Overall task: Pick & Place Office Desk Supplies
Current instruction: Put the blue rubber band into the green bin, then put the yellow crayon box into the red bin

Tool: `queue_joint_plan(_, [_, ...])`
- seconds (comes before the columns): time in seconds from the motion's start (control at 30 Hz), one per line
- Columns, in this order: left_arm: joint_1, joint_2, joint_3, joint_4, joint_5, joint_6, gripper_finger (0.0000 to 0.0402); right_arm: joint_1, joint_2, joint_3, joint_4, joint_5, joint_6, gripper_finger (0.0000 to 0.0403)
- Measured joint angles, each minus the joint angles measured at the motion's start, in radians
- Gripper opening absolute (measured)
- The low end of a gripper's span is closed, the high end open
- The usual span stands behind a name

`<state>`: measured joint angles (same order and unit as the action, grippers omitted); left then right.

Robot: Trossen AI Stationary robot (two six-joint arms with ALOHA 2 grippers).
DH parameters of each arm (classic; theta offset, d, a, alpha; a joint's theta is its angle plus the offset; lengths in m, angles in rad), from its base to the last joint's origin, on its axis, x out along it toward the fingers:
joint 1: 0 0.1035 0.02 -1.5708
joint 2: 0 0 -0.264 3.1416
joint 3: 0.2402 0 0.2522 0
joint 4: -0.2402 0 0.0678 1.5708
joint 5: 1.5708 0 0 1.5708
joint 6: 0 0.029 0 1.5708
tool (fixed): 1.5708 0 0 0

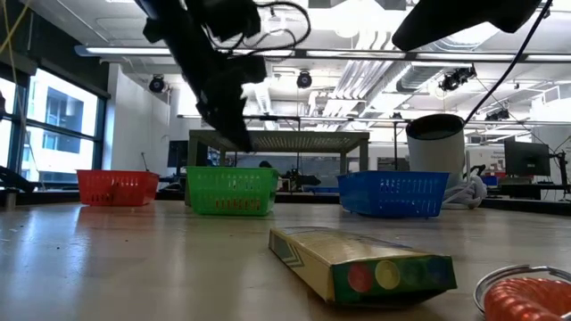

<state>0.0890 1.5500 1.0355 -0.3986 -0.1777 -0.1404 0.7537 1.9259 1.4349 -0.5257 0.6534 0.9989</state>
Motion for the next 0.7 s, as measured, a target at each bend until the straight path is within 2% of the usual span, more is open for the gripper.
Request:
queue_joint_plan(0.17, [0.005,0.014,-0.001,-0.022,0.000,-0.015,0.0034,0.014,0.000,0.000,-0.014,0.002,0.024,0.0215])
queue_joint_plan(0.5, [-0.005,0.016,-0.002,0.060,-0.003,-0.045,0.0154,0.019,-0.001,0.000,-0.020,0.007,0.026,0.0215])
queue_joint_plan(0.7, [-0.048,0.001,0.000,0.086,-0.037,0.013,0.0170,0.019,-0.001,0.000,-0.027,0.007,0.026,0.0215])
